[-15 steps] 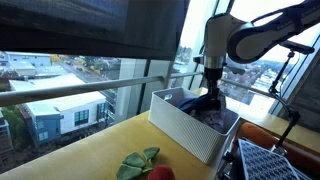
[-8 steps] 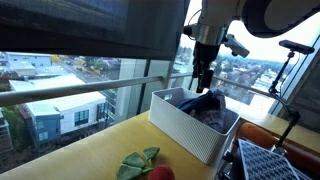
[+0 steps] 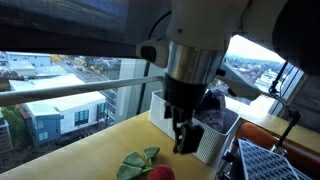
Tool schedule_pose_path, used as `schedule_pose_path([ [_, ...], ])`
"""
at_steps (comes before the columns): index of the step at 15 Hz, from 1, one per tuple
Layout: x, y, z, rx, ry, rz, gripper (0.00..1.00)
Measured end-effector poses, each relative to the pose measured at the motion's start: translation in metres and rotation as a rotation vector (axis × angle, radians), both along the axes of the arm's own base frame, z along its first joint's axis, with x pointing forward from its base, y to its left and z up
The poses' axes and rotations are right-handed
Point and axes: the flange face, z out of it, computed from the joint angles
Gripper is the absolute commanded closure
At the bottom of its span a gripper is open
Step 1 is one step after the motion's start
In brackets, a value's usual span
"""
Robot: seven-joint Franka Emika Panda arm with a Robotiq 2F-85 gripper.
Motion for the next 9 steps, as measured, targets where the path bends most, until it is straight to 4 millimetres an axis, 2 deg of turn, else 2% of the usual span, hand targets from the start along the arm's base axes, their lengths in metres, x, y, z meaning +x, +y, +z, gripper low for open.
schedule_pose_path([
  [1,-0.007,0.014,-0.021,0.007,0.027,0.009,0.0],
  [3,-0.011,0.029,-0.067,0.023,0.087,0.017,0.0],
  [6,-0.008,0.035,-0.131,0.051,0.172,-0.005,0.0],
  [9,-0.007,0.041,-0.179,0.083,0.248,-0.023,0.0],
])
